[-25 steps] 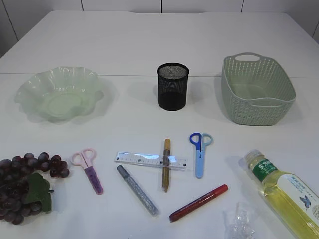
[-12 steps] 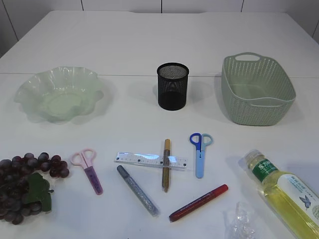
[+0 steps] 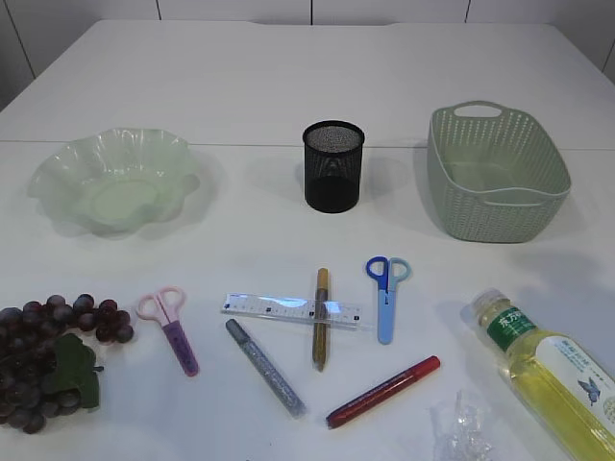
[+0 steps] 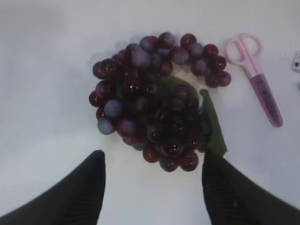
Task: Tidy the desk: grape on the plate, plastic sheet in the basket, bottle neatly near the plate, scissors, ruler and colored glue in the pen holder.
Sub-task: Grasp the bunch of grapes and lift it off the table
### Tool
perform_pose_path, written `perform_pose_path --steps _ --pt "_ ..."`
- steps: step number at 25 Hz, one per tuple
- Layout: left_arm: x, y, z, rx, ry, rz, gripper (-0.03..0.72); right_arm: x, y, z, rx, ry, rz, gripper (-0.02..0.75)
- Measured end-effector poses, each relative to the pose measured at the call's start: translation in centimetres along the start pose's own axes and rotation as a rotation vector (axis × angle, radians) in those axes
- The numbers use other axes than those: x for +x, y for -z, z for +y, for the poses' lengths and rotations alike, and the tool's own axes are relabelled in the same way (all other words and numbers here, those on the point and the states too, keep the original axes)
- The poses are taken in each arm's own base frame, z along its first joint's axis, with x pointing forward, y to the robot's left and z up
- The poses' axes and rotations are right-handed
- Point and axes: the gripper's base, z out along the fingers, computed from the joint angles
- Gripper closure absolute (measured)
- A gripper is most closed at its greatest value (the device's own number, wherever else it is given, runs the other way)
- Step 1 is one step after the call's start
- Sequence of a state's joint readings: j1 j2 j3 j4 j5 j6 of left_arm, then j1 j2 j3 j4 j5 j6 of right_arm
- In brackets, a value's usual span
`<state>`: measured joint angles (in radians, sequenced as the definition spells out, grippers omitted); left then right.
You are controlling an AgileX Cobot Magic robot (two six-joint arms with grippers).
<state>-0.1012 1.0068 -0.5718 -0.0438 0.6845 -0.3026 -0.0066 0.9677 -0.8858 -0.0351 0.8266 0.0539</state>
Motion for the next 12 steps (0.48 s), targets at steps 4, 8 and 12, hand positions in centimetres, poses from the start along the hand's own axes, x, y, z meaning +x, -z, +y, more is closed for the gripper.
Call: perform_pose_path --steps 4,8,12 --pt "-0.5 -2.5 0.2 -0.066 0.012 0.102 0.213 0.1 -0.5 0.1 -0.013 -0.003 0.049 0.174" --pt "-2.7 -4.6 -0.3 -0.098 0.011 0.153 0.187 0.1 -0.5 0.2 -0.018 0.001 0.054 0.174" --pt "-5.1 -6.2 -0.6 -0.127 -0.007 0.163 0.092 0.3 -0.5 0.2 -0.024 -0.003 0.068 0.174"
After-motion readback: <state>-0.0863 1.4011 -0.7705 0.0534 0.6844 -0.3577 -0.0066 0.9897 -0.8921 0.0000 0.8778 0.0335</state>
